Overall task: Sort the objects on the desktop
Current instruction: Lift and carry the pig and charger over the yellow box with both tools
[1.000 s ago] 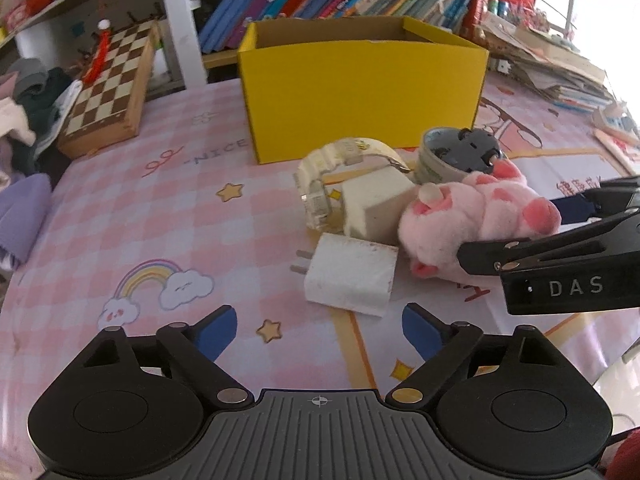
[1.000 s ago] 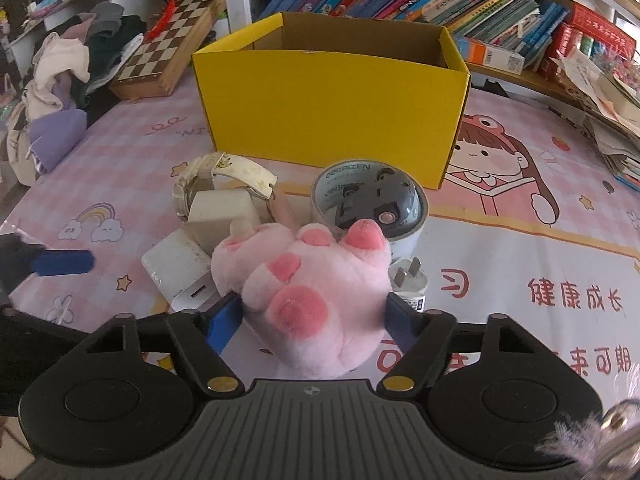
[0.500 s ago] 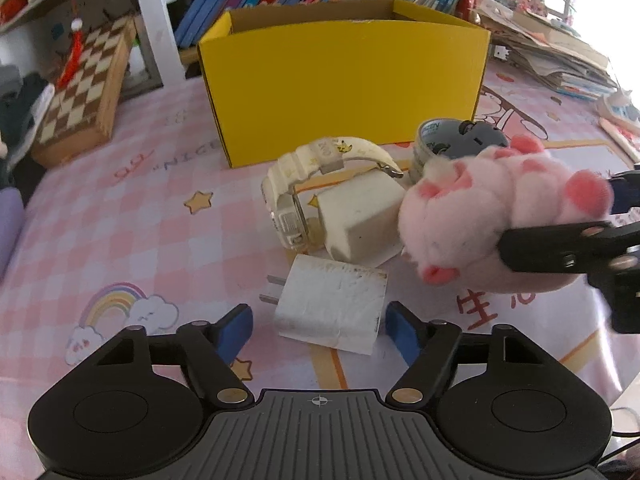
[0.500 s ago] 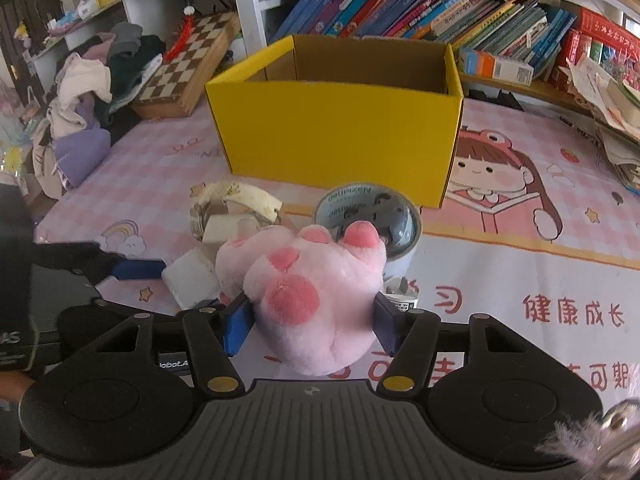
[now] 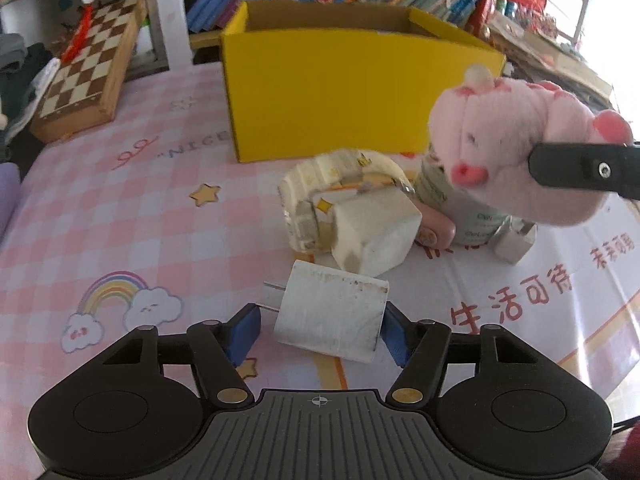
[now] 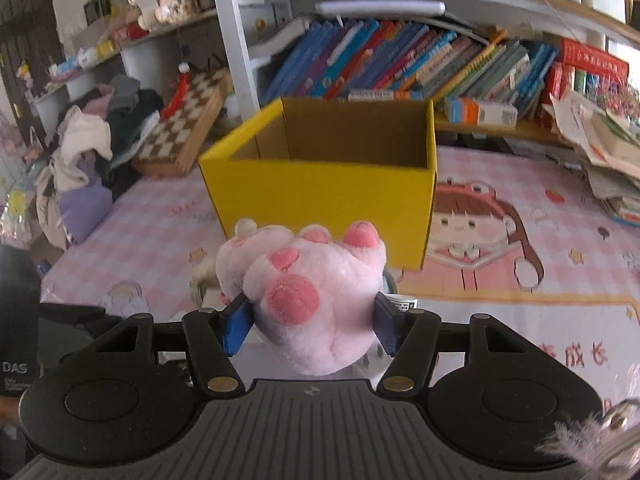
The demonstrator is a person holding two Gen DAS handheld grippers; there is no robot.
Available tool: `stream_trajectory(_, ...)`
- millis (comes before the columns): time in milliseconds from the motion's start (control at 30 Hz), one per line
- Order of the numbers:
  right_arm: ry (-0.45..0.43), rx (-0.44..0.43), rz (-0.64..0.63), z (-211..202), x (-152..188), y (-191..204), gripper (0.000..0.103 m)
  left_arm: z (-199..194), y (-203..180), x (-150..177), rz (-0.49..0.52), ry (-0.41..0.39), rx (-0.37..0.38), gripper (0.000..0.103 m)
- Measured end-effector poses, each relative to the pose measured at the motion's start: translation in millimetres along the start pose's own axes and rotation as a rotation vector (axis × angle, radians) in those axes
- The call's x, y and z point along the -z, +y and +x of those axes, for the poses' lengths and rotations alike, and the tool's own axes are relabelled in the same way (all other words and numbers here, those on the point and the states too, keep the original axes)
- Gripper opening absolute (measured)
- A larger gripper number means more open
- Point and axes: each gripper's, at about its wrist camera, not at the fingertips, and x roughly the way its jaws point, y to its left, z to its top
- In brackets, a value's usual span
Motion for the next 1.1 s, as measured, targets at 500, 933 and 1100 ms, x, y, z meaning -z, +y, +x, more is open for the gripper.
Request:
stream_trajectory(500,-0.123,-0.043,-0.046,-3.4,-35.0,-14.2,0.06,-67.1,1.1,-37.3,-0.027,-0.257,-0.052,0.051)
stream_trajectory(933,-0.179,-0.052,-0.101,11.5,-61.8,-34.4,0.06,-78.2,-16.5,-84.9,0.009,-0.402,-0.069,0.052)
stream_trajectory(1100,-0.173,-0.059,-0.135,30.5,-77.9,-42.5,0.06,-75.0,-23.6,-109.0,0.013,-0.421,-0.056,0.052)
